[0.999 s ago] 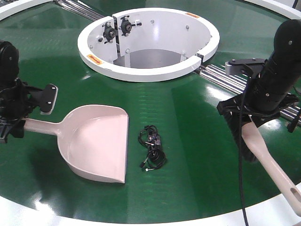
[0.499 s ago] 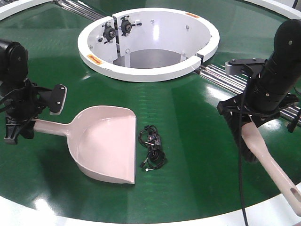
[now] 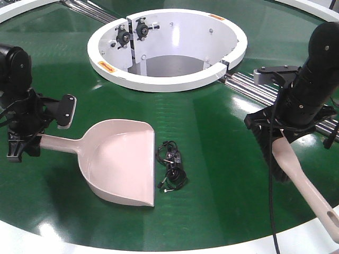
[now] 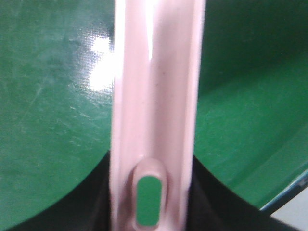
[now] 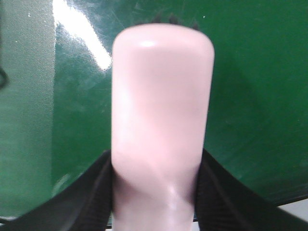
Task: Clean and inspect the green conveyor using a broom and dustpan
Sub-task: 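Hold the dustpan still beside the black cable with the left gripper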
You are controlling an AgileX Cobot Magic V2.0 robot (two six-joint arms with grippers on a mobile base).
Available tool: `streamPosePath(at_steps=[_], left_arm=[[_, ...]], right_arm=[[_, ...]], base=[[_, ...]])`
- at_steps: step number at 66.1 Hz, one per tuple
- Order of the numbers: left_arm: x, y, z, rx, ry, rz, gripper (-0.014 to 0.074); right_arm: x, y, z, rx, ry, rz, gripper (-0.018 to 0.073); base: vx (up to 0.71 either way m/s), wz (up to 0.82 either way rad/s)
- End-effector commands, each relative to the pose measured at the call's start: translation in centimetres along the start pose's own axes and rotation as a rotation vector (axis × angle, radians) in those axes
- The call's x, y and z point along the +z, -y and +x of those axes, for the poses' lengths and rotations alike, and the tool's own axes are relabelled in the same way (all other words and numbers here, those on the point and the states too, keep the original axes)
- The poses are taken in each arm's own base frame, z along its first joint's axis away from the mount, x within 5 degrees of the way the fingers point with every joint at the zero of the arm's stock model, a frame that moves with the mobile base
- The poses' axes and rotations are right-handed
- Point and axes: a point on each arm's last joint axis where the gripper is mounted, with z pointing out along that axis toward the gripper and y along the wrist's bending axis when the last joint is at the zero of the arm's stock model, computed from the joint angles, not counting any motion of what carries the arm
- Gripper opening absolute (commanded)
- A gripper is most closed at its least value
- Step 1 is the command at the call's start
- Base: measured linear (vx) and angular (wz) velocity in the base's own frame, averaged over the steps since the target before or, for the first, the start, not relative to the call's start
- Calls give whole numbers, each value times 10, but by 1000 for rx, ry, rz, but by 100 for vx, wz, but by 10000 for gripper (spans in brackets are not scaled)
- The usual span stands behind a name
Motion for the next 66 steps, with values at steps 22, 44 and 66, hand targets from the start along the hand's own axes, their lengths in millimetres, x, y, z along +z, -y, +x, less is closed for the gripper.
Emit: streamPosePath(at_steps=[22,44,66], left_arm=[[-31,5,0,-28,31,-52,-7],[-31,5,0,-28,31,-52,-7],[-31,5,0,-28,31,-52,-7]], right_arm=[[-25,0,7,-11,24,2,-3],[-25,0,7,-11,24,2,-3],[-25,0,3,-10,67,2,-3]], base=[[0,0],[0,0],[0,0]])
